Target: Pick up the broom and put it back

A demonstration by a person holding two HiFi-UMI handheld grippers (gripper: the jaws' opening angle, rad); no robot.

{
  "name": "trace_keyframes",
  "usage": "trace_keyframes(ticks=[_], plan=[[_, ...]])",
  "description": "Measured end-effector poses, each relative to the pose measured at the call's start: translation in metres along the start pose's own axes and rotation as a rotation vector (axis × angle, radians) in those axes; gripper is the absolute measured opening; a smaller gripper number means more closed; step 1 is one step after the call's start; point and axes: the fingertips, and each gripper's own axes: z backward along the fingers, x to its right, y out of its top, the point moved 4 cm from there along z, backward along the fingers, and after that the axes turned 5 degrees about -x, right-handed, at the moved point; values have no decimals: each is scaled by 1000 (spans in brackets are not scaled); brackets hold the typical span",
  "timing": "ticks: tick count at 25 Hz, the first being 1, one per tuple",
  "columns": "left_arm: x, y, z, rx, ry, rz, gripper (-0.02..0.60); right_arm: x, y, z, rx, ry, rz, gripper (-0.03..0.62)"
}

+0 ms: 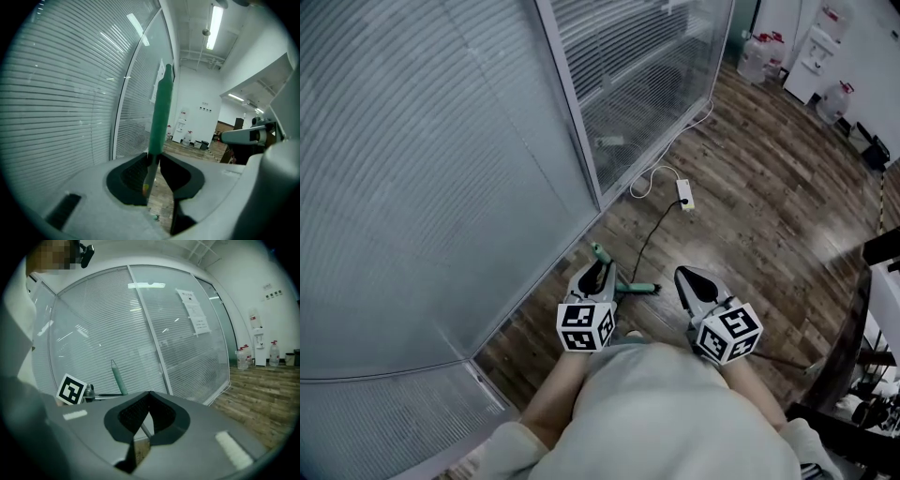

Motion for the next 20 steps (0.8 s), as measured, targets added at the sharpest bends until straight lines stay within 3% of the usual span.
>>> trace_keyframes(ticks=[11, 20], plan=[[-52, -5, -2, -2, 75, 48, 84, -16, -4, -35, -64, 57, 34, 6], [-73, -1, -18, 11, 148, 90, 84, -3, 12, -56, -76, 108, 58, 6]])
